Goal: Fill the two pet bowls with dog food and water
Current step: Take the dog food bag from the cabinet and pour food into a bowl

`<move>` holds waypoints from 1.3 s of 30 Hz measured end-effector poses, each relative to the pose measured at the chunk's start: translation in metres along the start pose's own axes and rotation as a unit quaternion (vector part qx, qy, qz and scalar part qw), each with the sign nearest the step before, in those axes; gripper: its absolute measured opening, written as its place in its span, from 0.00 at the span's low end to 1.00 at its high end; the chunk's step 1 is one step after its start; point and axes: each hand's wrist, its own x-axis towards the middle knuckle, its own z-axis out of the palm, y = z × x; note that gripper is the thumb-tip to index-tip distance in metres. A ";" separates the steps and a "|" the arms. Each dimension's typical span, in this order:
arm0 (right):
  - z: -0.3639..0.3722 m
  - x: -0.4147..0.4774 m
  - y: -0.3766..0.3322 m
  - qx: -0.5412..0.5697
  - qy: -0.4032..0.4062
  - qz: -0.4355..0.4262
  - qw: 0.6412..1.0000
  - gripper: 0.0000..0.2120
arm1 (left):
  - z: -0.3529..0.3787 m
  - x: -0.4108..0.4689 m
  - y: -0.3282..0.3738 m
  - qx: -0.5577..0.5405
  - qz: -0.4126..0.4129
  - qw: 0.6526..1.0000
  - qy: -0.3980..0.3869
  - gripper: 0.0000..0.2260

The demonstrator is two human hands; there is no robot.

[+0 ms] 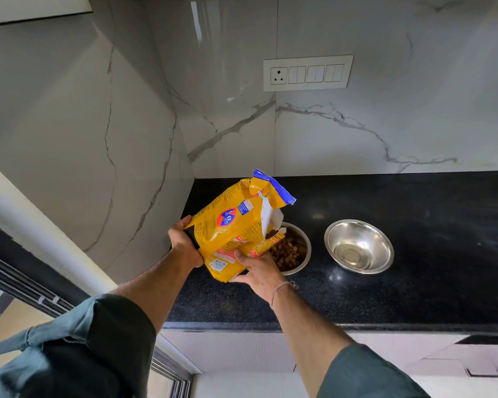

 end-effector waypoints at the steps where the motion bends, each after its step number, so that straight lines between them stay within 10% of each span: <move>1: 0.000 0.000 0.000 0.002 -0.001 0.000 1.000 0.48 | 0.000 0.001 0.000 0.002 -0.001 1.000 0.000 0.14; 39: 0.001 0.001 -0.014 -0.066 0.049 -0.049 0.995 0.31 | -0.018 0.052 0.011 0.005 0.055 0.994 -0.089 0.18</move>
